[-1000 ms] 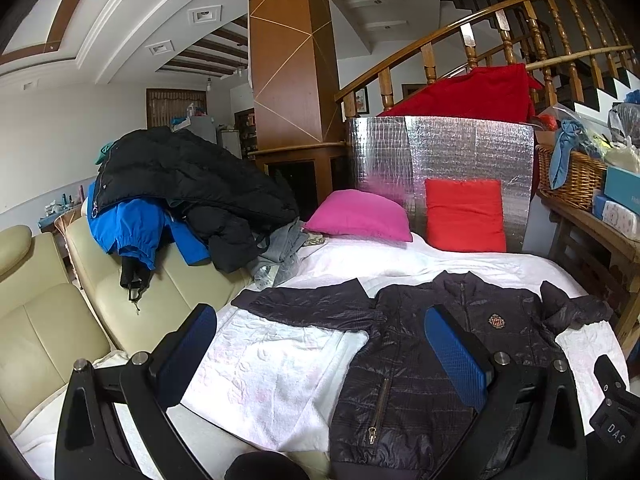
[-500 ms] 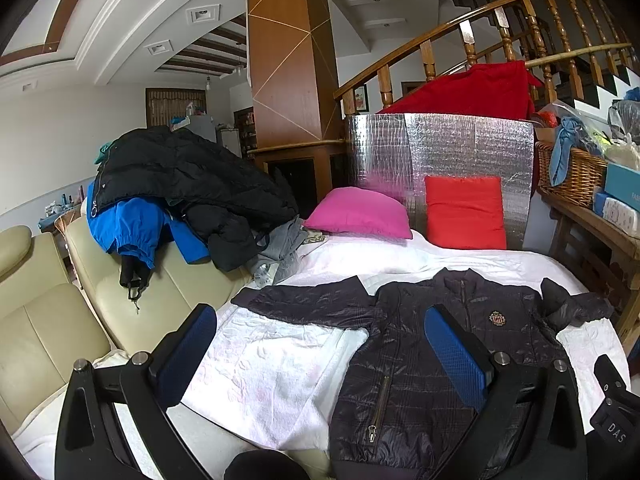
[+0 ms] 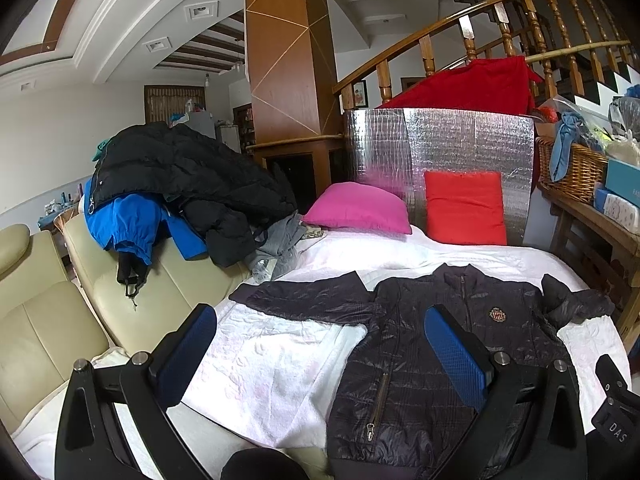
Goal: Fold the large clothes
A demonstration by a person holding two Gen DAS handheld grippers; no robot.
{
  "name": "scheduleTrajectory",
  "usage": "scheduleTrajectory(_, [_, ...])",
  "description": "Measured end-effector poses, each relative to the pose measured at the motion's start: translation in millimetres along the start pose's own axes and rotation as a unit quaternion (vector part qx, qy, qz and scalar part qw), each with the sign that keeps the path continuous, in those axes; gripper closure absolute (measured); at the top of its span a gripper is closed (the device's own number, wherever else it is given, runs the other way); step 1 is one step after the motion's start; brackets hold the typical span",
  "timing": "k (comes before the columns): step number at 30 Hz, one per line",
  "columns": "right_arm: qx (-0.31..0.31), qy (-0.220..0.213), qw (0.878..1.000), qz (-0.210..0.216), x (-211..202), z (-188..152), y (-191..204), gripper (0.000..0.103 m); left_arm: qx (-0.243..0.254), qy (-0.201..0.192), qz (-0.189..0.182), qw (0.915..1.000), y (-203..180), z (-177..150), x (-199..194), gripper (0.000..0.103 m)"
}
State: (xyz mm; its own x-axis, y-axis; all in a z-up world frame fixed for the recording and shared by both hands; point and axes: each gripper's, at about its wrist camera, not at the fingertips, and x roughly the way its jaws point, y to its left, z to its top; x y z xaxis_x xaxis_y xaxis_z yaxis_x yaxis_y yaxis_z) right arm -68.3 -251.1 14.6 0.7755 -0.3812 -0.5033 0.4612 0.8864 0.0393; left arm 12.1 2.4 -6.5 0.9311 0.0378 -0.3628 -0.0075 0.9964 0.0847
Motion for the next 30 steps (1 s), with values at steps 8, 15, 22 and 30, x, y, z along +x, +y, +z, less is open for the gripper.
scheduleTrajectory(8, [-0.002,0.011,1.000,-0.005,15.2,1.6,-3.4,0.000,0.000,0.008,0.001,1.0000,-9.6,1.4,11.1,0.000])
scheduleTrajectory(15, [0.008,0.016,1.000,-0.017,41.2,13.6,-18.6,0.000,0.012,0.019,0.002,0.9997,-29.6,6.4,36.7,0.000])
scheduleTrajectory(22, [0.043,0.029,0.998,-0.034,104.3,40.9,-59.7,0.000,0.022,0.058,-0.011,0.9980,-65.5,7.5,98.9,0.000])
scheduleTrajectory(30, [0.199,0.077,0.975,0.053,235.4,58.2,-186.8,0.000,0.015,0.191,-0.075,0.9787,-134.4,-24.1,249.6,0.000])
